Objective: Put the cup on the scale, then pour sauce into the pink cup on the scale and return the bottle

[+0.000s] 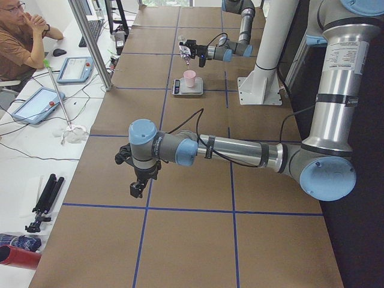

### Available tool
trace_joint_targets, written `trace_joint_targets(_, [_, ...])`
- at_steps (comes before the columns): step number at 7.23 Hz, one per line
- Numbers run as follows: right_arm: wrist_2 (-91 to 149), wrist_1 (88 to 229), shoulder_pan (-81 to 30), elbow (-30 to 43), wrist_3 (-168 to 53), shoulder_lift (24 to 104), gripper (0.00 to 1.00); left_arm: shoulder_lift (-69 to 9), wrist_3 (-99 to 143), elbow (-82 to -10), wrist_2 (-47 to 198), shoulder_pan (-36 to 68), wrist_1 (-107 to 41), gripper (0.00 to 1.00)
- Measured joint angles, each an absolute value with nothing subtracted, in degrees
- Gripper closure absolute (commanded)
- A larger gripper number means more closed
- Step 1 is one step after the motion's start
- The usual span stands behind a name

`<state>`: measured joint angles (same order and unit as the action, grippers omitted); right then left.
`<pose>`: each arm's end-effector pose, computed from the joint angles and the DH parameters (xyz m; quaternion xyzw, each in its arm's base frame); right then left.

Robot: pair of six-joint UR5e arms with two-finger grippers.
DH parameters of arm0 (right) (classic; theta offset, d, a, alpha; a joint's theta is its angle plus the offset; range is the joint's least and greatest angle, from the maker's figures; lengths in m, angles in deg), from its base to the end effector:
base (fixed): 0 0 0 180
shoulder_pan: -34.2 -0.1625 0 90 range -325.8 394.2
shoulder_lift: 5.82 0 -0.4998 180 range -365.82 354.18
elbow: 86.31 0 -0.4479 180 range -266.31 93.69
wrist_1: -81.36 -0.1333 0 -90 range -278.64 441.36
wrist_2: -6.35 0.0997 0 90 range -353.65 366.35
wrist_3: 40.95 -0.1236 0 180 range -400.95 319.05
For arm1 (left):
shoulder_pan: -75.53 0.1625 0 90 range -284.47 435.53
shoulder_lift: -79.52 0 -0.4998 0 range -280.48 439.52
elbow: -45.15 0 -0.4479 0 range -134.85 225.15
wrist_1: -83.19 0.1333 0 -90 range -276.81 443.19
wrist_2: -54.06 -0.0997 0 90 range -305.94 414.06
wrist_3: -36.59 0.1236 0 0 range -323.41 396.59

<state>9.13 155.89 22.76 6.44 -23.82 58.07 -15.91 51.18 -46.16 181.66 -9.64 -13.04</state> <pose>-0.6232 -0.3881 0.3297 0.5611 0.4096 -0.3225 0.6429 -0.0062 -0.6139 0.6805 0.1338 0.3099 0.1945 0.9210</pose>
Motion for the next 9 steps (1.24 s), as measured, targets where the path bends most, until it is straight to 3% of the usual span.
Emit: trace_joint_targets(9, [6.9, 149.3, 23.4, 7.5, -15.1, 58.4, 1.0, -16.2, 51.2, -45.7, 181.8, -9.6, -13.0, 0.0])
